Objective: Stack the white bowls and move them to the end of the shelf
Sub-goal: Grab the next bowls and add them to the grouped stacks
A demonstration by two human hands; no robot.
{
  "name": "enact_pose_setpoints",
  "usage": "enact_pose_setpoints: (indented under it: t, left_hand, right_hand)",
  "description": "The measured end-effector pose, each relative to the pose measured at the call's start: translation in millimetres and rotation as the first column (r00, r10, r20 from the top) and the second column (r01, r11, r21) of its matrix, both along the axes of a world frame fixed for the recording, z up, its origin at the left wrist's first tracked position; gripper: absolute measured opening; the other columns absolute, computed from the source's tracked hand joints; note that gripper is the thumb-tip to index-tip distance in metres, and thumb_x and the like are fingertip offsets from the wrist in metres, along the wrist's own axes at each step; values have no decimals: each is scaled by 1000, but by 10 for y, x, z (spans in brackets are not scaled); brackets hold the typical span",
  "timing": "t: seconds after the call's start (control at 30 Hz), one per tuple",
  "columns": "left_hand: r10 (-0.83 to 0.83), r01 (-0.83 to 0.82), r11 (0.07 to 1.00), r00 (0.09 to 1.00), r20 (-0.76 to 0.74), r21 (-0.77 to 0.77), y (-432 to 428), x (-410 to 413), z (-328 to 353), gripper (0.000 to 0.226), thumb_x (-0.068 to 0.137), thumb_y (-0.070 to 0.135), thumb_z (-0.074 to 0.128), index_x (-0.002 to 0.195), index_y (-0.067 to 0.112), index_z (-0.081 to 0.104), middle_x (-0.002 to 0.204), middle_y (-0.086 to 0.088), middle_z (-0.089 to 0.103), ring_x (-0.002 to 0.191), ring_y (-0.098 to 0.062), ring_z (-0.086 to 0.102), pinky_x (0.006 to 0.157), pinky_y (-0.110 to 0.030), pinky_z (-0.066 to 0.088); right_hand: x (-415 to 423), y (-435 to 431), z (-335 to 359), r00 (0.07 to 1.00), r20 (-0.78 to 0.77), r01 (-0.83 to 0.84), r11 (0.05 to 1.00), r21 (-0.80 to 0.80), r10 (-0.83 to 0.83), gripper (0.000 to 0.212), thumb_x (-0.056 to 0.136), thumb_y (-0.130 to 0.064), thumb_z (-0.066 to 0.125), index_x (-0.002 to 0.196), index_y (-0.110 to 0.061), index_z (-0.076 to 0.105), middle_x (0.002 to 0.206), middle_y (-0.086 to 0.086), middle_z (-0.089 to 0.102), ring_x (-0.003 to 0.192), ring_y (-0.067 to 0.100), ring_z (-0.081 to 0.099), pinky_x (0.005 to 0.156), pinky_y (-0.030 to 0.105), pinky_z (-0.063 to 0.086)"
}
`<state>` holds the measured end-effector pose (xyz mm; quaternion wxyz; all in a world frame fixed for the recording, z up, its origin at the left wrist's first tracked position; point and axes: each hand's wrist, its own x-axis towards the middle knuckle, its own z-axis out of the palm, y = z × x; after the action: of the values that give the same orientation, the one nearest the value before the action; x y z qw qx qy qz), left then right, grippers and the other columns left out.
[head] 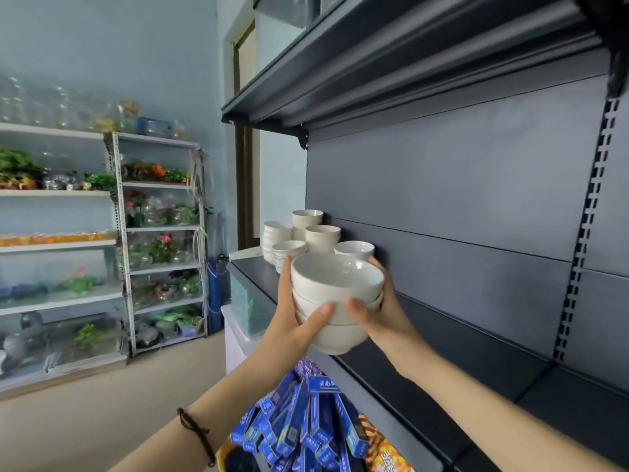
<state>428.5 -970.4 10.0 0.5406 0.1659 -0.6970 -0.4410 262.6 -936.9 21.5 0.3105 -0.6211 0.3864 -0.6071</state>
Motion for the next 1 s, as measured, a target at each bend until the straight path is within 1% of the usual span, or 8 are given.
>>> enact_pose_setpoints:
  t: [0.17,0.3,0.37,0.5,0.67,0.8,0.93,1.0]
  left_hand:
    - [6,-5,995,1000,-12,97,-592,29,-123,74,82,54,60,146,46,23,147,14,44,133,-5,47,111,-45,41]
    - [-4,5,993,1000,-9,117,-1091,-31,-254,66,87,42,52,146,38,23,145,14,46,126,5,50,99,-15,45]
    - [-10,8,995,1000,17,103,-1347,-64,-341,71,87,40,52,149,34,19,147,14,44,126,8,48,95,-9,43]
    - [-88,84,990,996,30,111,-1855,-73,-469,78,87,34,58,152,24,14,145,15,42,124,12,48,91,-6,42]
    - [-210,196,973,971,114,122,-2606,-9,-481,99,73,45,65,151,25,8,146,14,39,126,9,47,94,-11,44]
    - [-301,282,952,930,209,118,-3156,-65,-465,96,80,32,67,149,21,2,144,15,34,121,19,45,93,-7,42]
    - [-371,352,929,885,281,119,-3613,-130,-496,106,75,45,69,151,22,-2,151,10,29,131,13,37,99,-7,38]
    - [-396,387,917,860,321,95,-3799,-172,-482,102,75,48,68,148,26,0,150,13,27,131,17,32,100,-4,34]
  right_hand:
    - [60,-555,-91,1000,2,18,998,57,-18,117,34,-77,83,130,-24,42,128,-4,62,111,0,63,84,19,52]
    - [59,-965,-207,996,37,76,996,53,-78,111,32,-77,83,123,-25,46,119,-11,64,101,-8,64,79,11,50]
    - [37,-1180,-269,994,18,109,993,53,-110,109,34,-75,84,124,-25,46,116,-15,66,102,-8,64,79,11,50]
    - [24,-1622,-375,987,8,158,983,93,-159,106,41,-74,83,128,-27,44,119,-16,65,108,-5,63,82,12,50]
    - [82,-2248,-452,970,-12,242,963,119,-243,97,46,-65,86,125,-28,44,112,-20,68,103,-8,64,81,12,50]
    - [40,-2675,-508,950,-27,311,938,153,-310,87,56,-53,80,131,-29,41,124,-10,64,110,-3,62,85,16,51]
    - [18,-2951,-593,918,-43,396,906,150,-395,89,59,-53,76,136,-27,38,129,-9,61,112,-5,60,88,14,49]
    - [-3,-3060,-628,901,-28,432,889,148,-433,88,59,-52,75,135,-26,38,128,-10,60,112,-6,60,87,13,49]
